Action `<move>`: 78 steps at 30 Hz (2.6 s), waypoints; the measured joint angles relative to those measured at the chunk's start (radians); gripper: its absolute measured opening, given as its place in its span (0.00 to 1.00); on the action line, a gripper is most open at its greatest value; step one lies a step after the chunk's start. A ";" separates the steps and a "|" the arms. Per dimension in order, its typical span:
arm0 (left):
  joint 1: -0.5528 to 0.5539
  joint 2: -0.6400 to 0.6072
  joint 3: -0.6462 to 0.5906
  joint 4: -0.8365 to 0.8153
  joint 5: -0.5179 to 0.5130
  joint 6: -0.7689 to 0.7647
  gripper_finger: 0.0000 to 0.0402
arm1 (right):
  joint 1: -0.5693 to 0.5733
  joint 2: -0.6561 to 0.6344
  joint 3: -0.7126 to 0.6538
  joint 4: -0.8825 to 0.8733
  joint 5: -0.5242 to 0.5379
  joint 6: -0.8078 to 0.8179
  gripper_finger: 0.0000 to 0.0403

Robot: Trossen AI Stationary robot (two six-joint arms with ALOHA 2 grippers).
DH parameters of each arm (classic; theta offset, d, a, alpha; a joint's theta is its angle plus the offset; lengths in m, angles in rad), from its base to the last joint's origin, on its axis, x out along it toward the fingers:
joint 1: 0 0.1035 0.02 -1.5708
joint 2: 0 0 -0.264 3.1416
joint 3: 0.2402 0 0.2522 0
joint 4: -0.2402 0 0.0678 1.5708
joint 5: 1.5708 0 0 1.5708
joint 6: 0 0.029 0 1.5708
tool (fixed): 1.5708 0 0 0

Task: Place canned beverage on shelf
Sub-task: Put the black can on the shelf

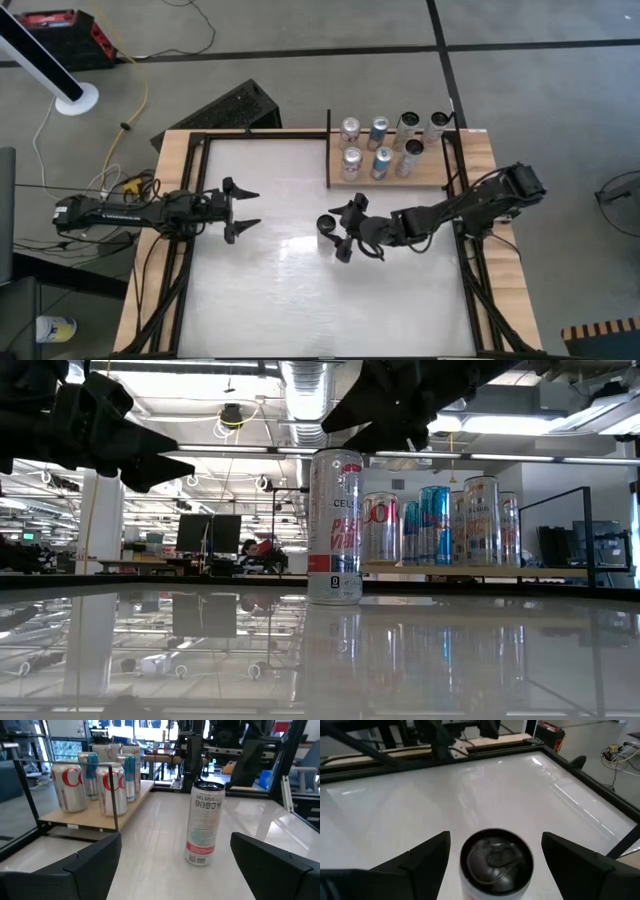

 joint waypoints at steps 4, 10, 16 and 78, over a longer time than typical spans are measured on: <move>0.000 0.000 0.000 -0.001 0.000 0.010 0.89 | -0.013 0.010 0.000 0.001 -0.007 0.002 0.83; 0.000 0.001 0.000 -0.005 0.000 0.010 0.89 | -0.039 0.015 -0.001 0.001 -0.112 0.002 0.84; 0.000 0.001 0.000 -0.006 0.000 0.009 0.89 | -0.045 0.015 -0.001 -0.008 -0.130 0.000 0.86; 0.000 0.001 -0.001 -0.237 -0.004 -0.016 0.89 | 0.072 -0.653 -0.001 -1.195 0.299 0.567 0.69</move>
